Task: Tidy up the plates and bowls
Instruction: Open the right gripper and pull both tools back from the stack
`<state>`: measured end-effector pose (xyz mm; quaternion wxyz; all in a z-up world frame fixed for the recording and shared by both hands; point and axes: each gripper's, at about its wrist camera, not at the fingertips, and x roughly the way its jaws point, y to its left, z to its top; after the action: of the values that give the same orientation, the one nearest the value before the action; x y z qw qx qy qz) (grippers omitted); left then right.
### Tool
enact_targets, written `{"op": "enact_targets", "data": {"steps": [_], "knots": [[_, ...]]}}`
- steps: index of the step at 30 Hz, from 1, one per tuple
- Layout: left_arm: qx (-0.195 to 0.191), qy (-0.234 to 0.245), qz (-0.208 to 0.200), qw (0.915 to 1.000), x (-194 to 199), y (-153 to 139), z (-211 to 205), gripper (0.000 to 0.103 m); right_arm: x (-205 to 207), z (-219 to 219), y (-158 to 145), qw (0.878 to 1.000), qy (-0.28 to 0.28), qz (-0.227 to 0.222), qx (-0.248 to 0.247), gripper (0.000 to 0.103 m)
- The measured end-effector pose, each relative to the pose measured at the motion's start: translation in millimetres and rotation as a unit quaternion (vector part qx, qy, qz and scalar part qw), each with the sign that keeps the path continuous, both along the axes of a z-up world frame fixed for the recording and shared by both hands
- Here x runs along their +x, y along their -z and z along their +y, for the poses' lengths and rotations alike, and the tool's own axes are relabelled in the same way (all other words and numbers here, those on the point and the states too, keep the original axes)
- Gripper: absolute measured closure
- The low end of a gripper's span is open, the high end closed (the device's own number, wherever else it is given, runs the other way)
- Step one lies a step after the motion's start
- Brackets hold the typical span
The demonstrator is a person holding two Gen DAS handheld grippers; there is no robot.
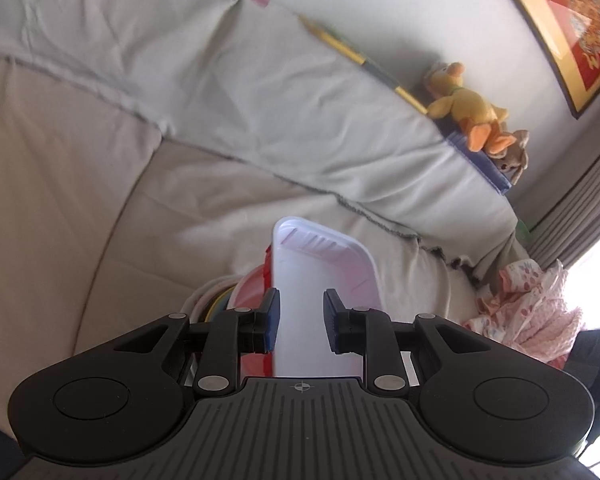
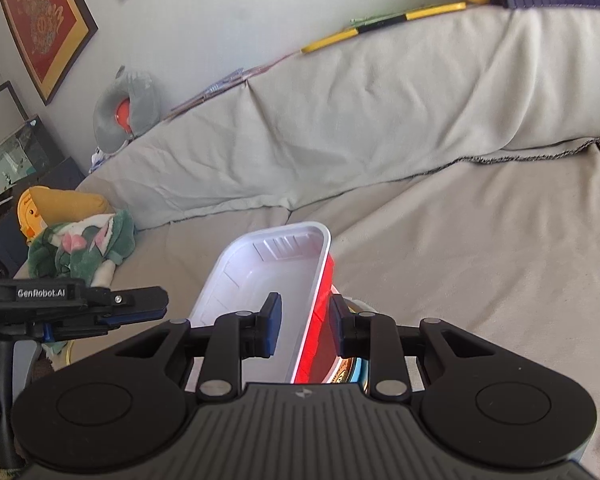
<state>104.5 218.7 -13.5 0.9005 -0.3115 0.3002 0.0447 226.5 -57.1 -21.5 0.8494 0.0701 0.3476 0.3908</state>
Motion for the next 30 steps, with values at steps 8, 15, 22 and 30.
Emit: {"op": "enact_targets", "data": {"steps": [8, 15, 22, 30], "knots": [[0.121, 0.034, -0.045, 0.9910, -79, -53, -102, 0.081, -66, -56, -59, 0.998, -0.024, -0.051, 0.039, 0.063], [0.198, 0.054, -0.045, 0.9776, -117, -69, -179, 0.084, -134, -91, -81, 0.997, -0.050, -0.062, 0.012, 0.053], [0.207, 0.041, -0.004, 0.9774, -126, -40, -206, 0.086, -153, -99, -40, 0.998, -0.037, -0.027, -0.052, 0.052], [0.168, 0.033, 0.051, 0.9840, -120, -14, -193, 0.086, -157, -86, -7, 0.995, -0.029, 0.020, -0.095, 0.052]]}}
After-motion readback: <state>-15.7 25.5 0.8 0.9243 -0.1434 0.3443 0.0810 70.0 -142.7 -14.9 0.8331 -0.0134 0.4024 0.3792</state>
